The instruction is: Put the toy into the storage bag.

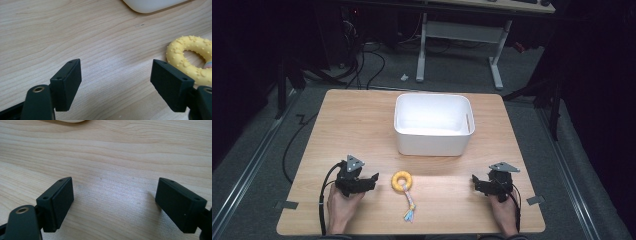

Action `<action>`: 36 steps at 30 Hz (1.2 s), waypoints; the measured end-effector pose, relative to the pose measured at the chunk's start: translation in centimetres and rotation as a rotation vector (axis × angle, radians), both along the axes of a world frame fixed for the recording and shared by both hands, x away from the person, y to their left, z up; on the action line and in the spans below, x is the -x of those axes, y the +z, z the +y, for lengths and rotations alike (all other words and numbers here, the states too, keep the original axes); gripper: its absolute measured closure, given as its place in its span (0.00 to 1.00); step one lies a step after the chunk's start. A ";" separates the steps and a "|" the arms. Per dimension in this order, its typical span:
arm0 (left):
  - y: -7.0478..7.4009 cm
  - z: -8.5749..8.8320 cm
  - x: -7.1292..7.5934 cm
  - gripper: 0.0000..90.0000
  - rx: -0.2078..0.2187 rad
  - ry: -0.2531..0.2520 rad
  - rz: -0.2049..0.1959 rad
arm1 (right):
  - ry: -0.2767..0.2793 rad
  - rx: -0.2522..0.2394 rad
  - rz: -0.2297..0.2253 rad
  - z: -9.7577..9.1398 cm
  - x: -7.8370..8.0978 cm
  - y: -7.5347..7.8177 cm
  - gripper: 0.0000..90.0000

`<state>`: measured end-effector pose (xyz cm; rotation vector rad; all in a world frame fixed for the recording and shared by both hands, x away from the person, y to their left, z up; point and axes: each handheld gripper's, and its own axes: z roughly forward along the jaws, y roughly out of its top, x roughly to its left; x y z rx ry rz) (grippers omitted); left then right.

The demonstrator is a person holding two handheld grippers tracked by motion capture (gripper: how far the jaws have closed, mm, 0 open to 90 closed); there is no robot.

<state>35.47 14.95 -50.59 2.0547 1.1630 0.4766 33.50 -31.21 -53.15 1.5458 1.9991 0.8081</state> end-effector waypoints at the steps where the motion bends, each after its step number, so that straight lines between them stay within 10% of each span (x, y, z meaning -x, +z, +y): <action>1: 0.0 0.0 0.0 0.28 0.000 0.000 0.000 | 0.000 0.000 0.000 0.0 0.0 0.0 0.17; 36: 3.0 -2.7 0.1 0.31 0.023 -0.135 0.015 | 0.008 -0.002 -0.001 0.0 0.0 0.0 0.18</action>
